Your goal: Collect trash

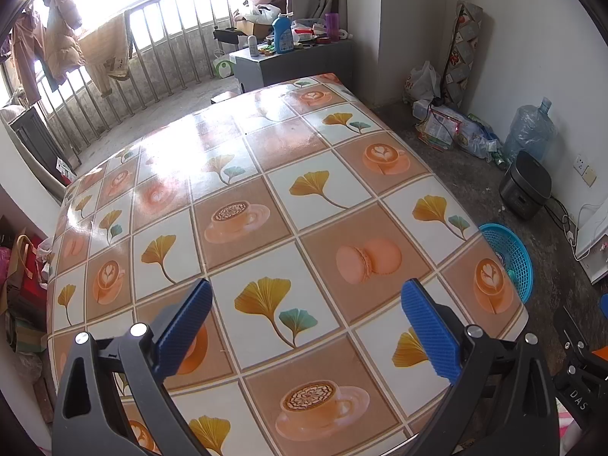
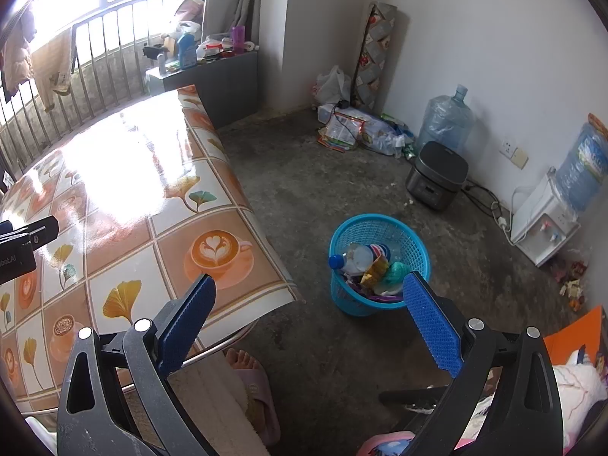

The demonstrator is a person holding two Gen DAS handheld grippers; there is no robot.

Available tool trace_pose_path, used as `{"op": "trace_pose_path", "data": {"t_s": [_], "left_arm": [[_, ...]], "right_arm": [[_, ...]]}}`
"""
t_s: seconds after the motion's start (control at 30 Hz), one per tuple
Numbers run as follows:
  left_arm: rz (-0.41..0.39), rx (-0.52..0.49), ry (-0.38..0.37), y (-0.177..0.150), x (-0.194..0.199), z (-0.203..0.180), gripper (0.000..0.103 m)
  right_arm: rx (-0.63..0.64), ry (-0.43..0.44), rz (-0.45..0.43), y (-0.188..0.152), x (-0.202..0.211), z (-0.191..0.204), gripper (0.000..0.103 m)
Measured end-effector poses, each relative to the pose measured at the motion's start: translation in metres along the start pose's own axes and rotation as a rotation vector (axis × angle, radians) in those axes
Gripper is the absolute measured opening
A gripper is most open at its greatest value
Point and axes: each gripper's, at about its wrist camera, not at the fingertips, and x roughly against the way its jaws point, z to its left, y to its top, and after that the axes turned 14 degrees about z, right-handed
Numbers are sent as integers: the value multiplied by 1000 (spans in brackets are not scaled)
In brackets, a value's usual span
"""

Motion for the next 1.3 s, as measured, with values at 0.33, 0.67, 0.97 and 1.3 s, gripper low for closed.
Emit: {"op": "trace_pose_path", "data": {"t_s": [0.33, 0.67, 0.97, 1.3], "left_arm": [[0, 1, -1, 0, 0, 0, 97], [2, 1, -2, 0, 0, 1, 97], [2, 1, -2, 0, -1, 2, 97], [15, 7, -8, -2, -5, 4, 97]], "right_arm": [[3, 1, -1, 2, 0, 1, 95], [9, 4, 1, 4, -1, 4, 95], [9, 3, 1, 4, -1, 5, 95], [12, 5, 1, 2, -4, 5, 95]]}}
